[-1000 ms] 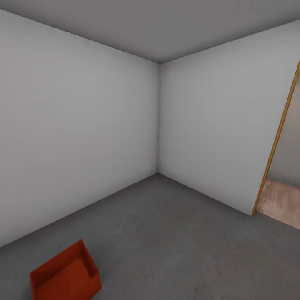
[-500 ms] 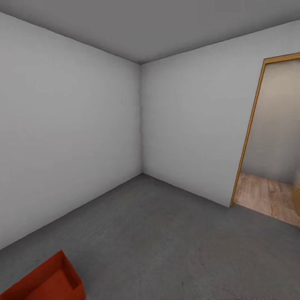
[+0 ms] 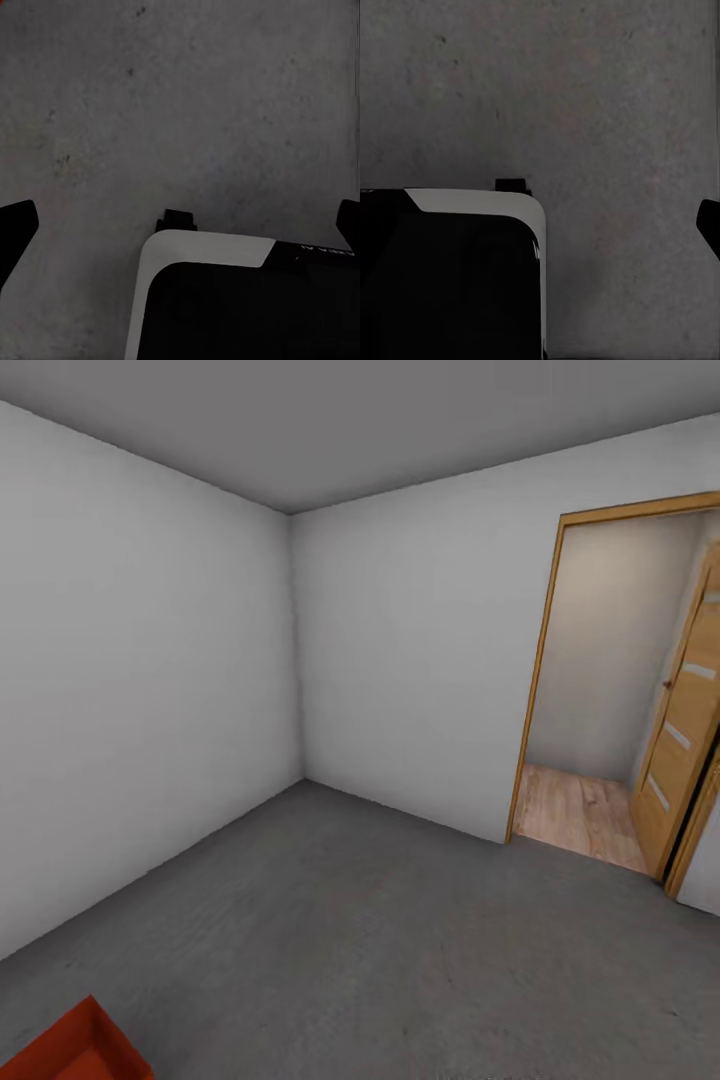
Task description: Move the two storage containers from the living room to the garage. In the garage, place one container on the floor and stack the other container on top of it (either order is fine).
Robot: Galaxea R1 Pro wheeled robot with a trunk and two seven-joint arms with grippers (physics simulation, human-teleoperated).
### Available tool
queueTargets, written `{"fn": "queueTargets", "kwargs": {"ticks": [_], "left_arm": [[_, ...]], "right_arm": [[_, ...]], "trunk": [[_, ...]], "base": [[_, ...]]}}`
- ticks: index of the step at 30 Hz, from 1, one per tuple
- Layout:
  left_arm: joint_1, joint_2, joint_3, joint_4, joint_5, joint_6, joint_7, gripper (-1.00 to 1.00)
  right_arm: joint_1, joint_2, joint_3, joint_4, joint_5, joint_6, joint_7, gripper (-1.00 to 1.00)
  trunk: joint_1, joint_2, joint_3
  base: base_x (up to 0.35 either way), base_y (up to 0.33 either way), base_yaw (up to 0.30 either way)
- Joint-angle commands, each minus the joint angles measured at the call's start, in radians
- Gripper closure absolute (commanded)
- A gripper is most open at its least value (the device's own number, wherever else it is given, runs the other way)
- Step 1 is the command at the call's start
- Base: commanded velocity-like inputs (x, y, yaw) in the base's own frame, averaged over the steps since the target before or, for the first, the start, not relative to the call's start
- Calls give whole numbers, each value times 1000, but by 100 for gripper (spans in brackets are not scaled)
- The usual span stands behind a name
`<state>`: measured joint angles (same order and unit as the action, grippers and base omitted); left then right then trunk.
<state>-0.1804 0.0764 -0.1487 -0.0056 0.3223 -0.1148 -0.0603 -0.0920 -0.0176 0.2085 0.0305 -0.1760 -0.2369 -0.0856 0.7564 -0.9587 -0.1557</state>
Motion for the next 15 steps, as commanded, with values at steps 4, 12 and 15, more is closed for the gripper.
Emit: {"fn": "queueTargets", "kwargs": {"ticks": [4,12,15], "left_arm": [[-1,0,-8,1,11,-3,-4,-100],[-1,0,-9,1,11,-3,-4,-100],[-1,0,-9,1,11,-3,-5,-100]], "right_arm": [[-2,1,9,3,-8,-3,1,-100],[-2,1,9,3,-8,2,3,-100],[-2,1,9,3,-8,2,3,-100]], "trunk": [[0,-1,-1],[0,-1,-1],[0,-1,-1]], "base": [[0,0,-285],[0,0,-287],[0,0,-288]]}}
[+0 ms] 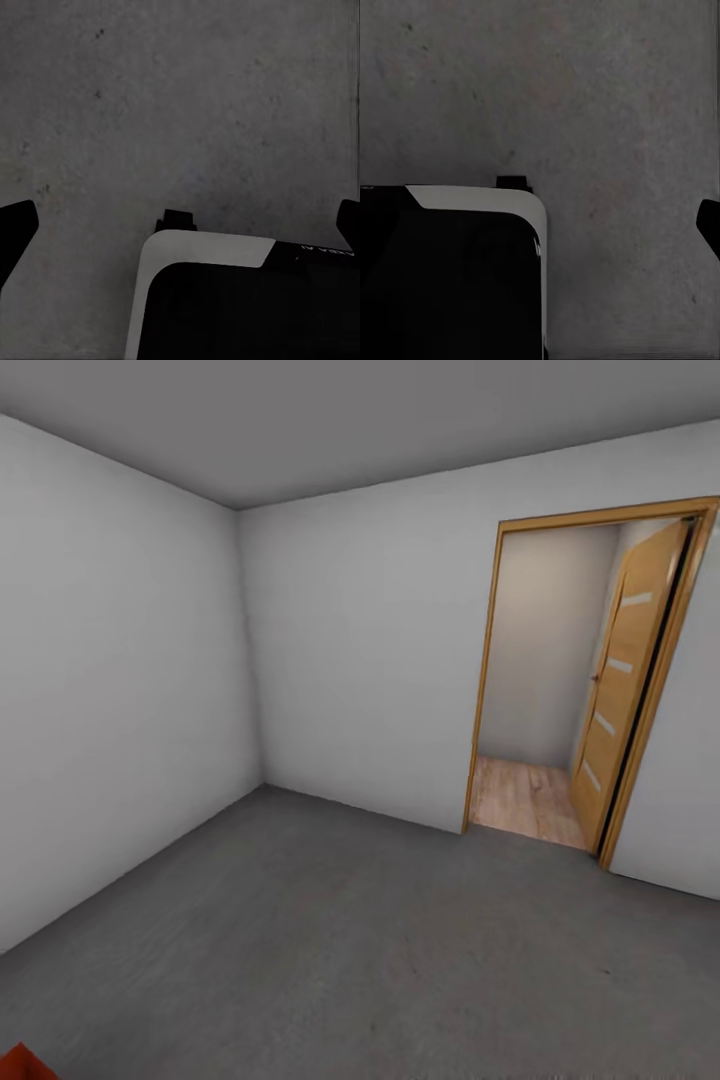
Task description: Move the two storage containers from the living room to the garage. In the garage, place one container on the floor and stack the other container on top of it (either order is fine).
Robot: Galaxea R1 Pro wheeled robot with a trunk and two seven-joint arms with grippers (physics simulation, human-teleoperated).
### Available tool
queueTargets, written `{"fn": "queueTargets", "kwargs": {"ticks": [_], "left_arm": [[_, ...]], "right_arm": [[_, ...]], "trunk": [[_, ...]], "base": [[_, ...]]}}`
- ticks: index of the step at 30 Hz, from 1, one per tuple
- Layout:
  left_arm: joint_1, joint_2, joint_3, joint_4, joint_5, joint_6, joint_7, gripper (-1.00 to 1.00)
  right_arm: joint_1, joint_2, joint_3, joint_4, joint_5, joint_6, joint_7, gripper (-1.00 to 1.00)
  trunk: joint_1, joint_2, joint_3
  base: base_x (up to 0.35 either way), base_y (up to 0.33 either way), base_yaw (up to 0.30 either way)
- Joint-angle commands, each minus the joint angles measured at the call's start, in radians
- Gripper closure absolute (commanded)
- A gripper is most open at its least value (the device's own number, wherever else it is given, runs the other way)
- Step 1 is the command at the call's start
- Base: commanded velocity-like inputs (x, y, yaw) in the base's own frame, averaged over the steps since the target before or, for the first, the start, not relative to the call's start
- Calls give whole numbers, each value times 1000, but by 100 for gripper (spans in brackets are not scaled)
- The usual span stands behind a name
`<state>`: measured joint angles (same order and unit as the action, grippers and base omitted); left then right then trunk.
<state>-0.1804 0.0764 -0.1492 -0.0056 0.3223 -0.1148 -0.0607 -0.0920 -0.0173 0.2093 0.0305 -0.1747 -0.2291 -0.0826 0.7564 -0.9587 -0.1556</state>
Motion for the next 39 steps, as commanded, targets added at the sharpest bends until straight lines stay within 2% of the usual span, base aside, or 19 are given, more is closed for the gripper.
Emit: {"fn": "queueTargets", "kwargs": {"ticks": [1,39], "left_arm": [[-1,0,-8,1,11,-3,-4,-100],[-1,0,-7,1,11,-3,-4,-100]], "right_arm": [[-2,0,9,3,-9,-6,0,-100],[-2,-1,7,3,-18,-8,-2,-100]], "trunk": [[0,-1,-1],[0,-1,0]], "base": [[0,0,-288],[0,0,-288]]}}
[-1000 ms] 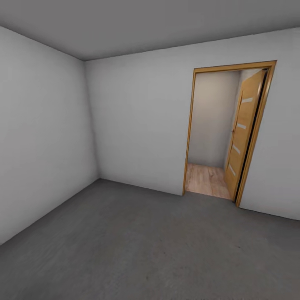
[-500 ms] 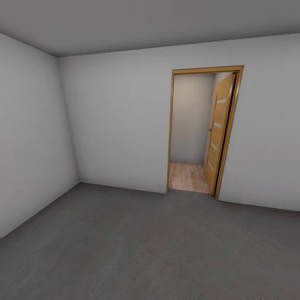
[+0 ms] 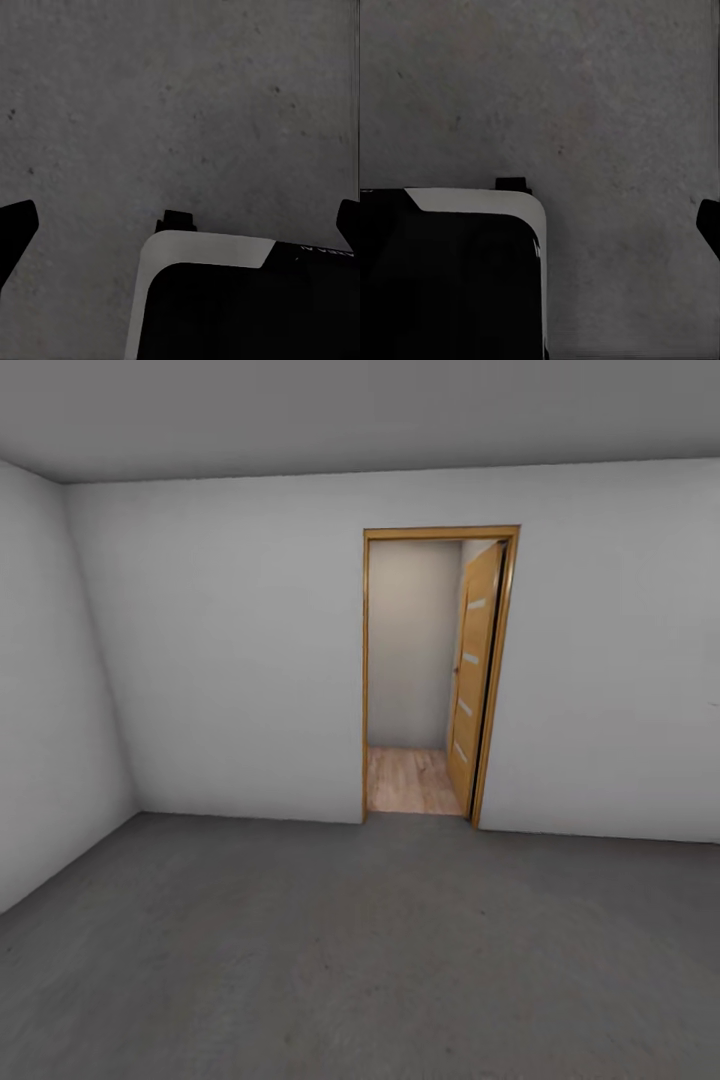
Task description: Move the two storage containers from the living room to the garage. In the garage, place one container on the floor and stack the other container on top of it (either order is fine).
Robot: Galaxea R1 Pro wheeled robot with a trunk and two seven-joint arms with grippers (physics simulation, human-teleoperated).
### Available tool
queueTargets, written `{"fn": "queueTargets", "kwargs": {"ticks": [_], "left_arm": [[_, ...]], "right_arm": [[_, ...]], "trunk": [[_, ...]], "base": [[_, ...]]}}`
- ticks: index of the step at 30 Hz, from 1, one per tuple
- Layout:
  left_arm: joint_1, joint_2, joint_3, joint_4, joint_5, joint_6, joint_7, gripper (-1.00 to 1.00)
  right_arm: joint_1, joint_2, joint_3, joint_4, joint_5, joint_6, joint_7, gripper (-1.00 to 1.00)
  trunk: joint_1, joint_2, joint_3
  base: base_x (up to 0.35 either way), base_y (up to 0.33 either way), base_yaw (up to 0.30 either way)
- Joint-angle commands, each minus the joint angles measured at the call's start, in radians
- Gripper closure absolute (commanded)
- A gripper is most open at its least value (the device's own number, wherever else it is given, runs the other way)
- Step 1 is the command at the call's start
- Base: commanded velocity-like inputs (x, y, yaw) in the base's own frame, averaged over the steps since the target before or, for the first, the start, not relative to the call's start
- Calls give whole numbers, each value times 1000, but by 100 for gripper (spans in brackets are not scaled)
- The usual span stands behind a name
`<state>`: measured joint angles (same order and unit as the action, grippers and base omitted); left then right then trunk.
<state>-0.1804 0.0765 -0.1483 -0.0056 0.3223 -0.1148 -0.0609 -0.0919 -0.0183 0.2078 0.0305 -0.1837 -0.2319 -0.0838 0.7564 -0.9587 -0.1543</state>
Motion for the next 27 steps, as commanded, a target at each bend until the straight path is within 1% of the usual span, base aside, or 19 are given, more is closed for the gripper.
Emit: {"fn": "queueTargets", "kwargs": {"ticks": [1,27], "left_arm": [[-1,0,-8,1,11,-3,-4,-100],[-1,-7,-7,3,10,-5,-5,-100]], "right_arm": [[-2,0,9,3,-9,-5,0,-100],[-2,1,10,3,-3,-4,0,-100]], "trunk": [[0,-1,-1],[0,-1,-1]], "base": [[0,0,-288],[4,0,-296]]}}
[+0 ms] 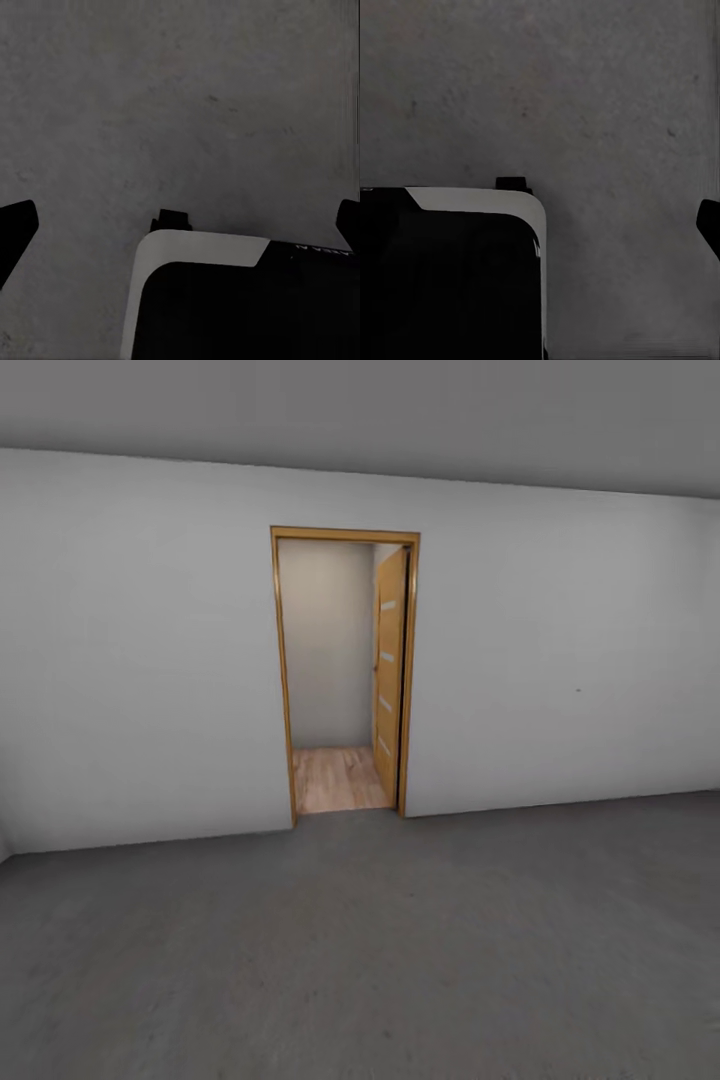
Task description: Move the two storage containers from the living room to the garage. In the garage, place one container on the floor and stack the other container on top of it (either order is fine).
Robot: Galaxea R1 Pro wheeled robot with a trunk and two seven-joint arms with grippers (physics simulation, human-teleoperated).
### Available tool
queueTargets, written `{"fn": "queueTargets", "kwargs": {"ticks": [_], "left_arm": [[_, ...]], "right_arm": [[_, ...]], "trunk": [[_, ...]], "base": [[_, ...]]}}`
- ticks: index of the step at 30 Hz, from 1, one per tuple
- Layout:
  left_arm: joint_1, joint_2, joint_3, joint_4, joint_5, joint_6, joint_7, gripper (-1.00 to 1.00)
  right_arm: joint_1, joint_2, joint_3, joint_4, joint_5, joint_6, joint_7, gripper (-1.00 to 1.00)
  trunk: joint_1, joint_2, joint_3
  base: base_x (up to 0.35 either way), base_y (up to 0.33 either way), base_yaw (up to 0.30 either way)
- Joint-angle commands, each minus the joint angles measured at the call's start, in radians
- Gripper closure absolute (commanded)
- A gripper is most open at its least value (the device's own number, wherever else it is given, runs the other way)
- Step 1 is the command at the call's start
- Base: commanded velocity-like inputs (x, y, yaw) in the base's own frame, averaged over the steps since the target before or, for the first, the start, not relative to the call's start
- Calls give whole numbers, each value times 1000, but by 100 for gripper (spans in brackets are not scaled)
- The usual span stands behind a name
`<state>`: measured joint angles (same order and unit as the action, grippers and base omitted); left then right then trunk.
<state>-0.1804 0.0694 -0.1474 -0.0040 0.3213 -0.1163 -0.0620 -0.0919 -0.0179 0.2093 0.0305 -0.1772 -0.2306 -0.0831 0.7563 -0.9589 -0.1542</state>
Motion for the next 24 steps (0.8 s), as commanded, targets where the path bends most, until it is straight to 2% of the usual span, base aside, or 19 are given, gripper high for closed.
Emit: {"fn": "queueTargets", "kwargs": {"ticks": [1,7,24], "left_arm": [[-1,0,-8,1,10,-3,-4,-100],[-1,-17,-12,1,4,8,2,-100],[-1,-20,-15,1,4,12,7,-100]], "right_arm": [[-2,1,8,3,-9,-6,-1,-100],[-2,1,8,3,-7,-7,-2,-100],[-2,1,10,3,-7,-6,-3,-100]], "trunk": [[0,-1,-1],[0,-1,-1],[0,-1,-1]], "base": [[106,0,-297],[263,0,-165],[318,0,-8]]}}
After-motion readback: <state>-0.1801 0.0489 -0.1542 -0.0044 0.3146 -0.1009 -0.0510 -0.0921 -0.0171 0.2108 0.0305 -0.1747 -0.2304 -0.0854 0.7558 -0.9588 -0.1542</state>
